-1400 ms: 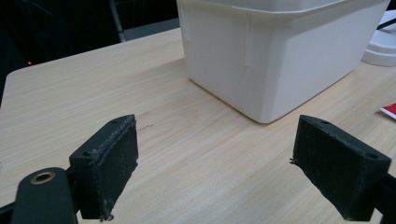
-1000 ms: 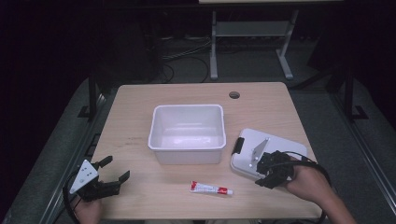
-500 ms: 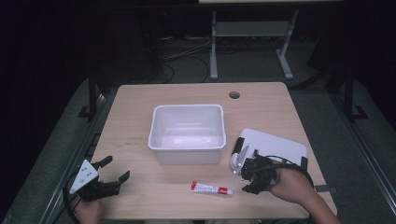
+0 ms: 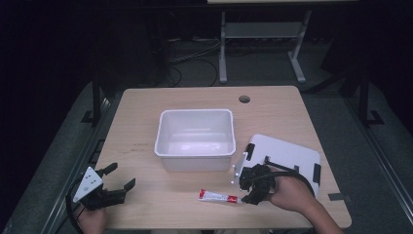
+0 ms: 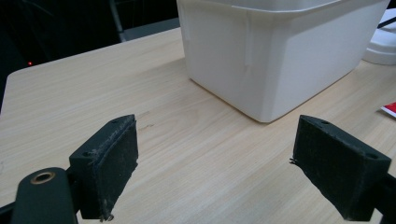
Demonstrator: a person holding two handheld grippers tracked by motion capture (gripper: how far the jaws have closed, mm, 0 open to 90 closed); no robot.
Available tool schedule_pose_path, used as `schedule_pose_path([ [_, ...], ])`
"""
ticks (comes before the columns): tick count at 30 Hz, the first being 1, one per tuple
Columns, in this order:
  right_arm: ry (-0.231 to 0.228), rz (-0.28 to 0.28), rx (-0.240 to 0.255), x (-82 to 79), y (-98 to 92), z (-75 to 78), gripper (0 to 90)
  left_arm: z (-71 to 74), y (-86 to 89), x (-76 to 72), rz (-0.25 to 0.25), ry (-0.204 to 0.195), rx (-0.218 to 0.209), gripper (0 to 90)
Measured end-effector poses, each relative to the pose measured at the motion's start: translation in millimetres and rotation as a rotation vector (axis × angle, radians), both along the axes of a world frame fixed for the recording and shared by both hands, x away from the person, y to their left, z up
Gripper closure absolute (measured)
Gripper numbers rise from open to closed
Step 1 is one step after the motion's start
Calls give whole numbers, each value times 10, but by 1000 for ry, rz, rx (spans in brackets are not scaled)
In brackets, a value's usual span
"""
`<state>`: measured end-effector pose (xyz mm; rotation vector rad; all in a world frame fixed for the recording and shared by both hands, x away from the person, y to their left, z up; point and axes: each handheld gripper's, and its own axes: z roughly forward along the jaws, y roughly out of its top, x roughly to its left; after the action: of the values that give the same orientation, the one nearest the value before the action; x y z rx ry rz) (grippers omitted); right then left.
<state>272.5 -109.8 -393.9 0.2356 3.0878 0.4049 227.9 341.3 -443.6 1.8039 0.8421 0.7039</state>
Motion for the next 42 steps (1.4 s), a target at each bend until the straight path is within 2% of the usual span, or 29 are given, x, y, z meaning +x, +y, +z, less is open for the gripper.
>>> schedule_pose_path([
  [15, 4, 48, -2, -18, 226, -42, 492, 0, 7, 0, -1, -1, -2, 135],
  [28, 7, 85, -25, -14, 394, -119, 494, 3, 22, -5, 4, -5, -6, 135],
  [34, 23, 87, -16, 0, 439, -170, 495, 5, 21, -8, 2, -4, -6, 136],
  [42, 40, 85, -27, 24, 505, -237, 496, 5, 15, -9, 0, -3, -5, 135],
])
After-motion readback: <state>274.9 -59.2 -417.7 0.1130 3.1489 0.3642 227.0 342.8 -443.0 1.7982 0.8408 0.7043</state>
